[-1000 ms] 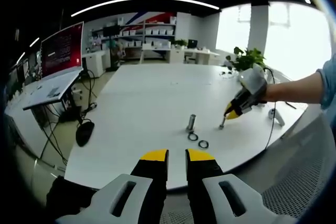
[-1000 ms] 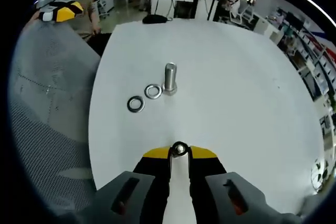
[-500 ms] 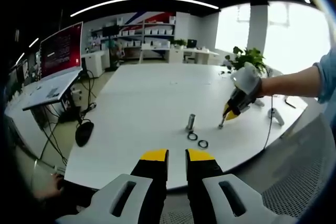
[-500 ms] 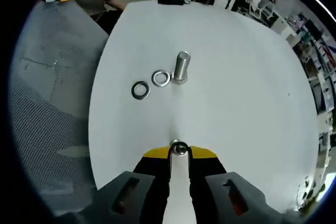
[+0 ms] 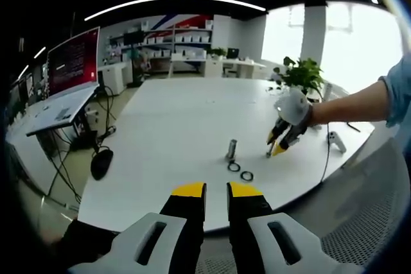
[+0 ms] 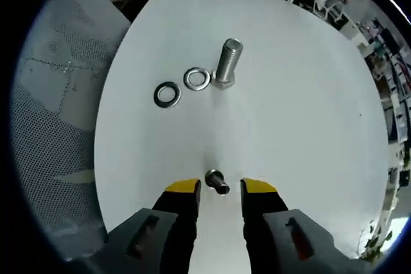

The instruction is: Place the washer onto the threaded stud by aligning its center hole with the stud, sliding it down to the base, and recovering from edge contact or off-axis alignment until the washer reaches the visible bottom stop.

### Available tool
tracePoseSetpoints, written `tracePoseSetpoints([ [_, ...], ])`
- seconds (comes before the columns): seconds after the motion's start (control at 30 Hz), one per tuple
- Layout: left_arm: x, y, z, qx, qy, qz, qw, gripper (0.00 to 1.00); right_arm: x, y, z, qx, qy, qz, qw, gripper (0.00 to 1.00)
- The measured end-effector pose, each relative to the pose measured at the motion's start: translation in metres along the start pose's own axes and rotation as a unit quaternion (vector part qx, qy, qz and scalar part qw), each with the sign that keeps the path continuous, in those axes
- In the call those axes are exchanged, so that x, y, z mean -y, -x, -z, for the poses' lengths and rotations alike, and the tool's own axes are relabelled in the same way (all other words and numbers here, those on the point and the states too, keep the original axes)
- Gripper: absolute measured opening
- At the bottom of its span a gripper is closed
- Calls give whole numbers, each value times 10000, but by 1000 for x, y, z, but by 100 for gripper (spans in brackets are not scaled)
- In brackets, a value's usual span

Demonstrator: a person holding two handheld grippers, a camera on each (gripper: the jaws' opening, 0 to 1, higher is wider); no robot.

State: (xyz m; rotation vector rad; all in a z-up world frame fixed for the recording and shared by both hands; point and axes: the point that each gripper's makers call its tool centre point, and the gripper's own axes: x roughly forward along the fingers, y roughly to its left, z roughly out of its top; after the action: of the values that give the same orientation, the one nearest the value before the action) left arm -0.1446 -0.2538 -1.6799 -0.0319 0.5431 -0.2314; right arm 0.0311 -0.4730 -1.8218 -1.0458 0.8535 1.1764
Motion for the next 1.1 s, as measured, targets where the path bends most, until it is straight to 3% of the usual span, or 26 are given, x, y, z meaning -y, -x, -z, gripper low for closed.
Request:
tracePoseSetpoints([
  [0.1,1,0,0,-9,-5,24,10000,10,4,18,0,276,-302,173,9990,48],
  [0.23,1,0,1,-32,-2,50,10000,10,-1,50,0,757,-797,254,9936,48],
  [0.33,2,0,-1,38,22,74,10000,11,-1,83,-2,1307,-1264,403,9825,49],
  [0.4,2,0,-3,95,24,84,9999,12,0,106,0,1662,-1664,485,9707,49],
  [0.53,0,0,-2,54,3,30,10000,14,1,149,10,2291,-2440,795,9390,47],
  [0.67,1,0,-2,39,-20,69,10000,17,-9,188,22,2895,-3301,1114,8915,47],
  [0.7,2,0,-1,26,-25,82,10000,17,-15,198,23,3106,-3525,1165,8751,47],
  [0.77,3,0,-1,18,-67,109,9999,17,-26,211,27,3313,-3811,1280,8536,47],
  [0.8,4,0,-2,36,-92,119,9999,17,-31,216,29,3355,-3894,1350,8471,47],
  [0.87,5,1,-4,122,-110,152,9998,17,-44,224,36,3346,-3981,1607,8389,46],
  [0.9,4,2,-9,284,-53,138,9995,15,-51,226,37,3322,-3993,1661,8382,46],
  [0.93,0,5,-21,659,46,22,9978,11,-56,229,39,3295,-4019,1744,8364,45],
  [1.03,5,7,-26,821,31,197,9964,10,-78,229,58,2735,-3857,2252,8519,39],
  [1.07,6,8,-27,876,-16,214,9959,10,-84,229,58,2735,-3913,2255,8492,37],
  [1.1,6,8,-28,906,-26,220,9956,10,-90,229,59,2794,-4064,2256,8401,37],
])
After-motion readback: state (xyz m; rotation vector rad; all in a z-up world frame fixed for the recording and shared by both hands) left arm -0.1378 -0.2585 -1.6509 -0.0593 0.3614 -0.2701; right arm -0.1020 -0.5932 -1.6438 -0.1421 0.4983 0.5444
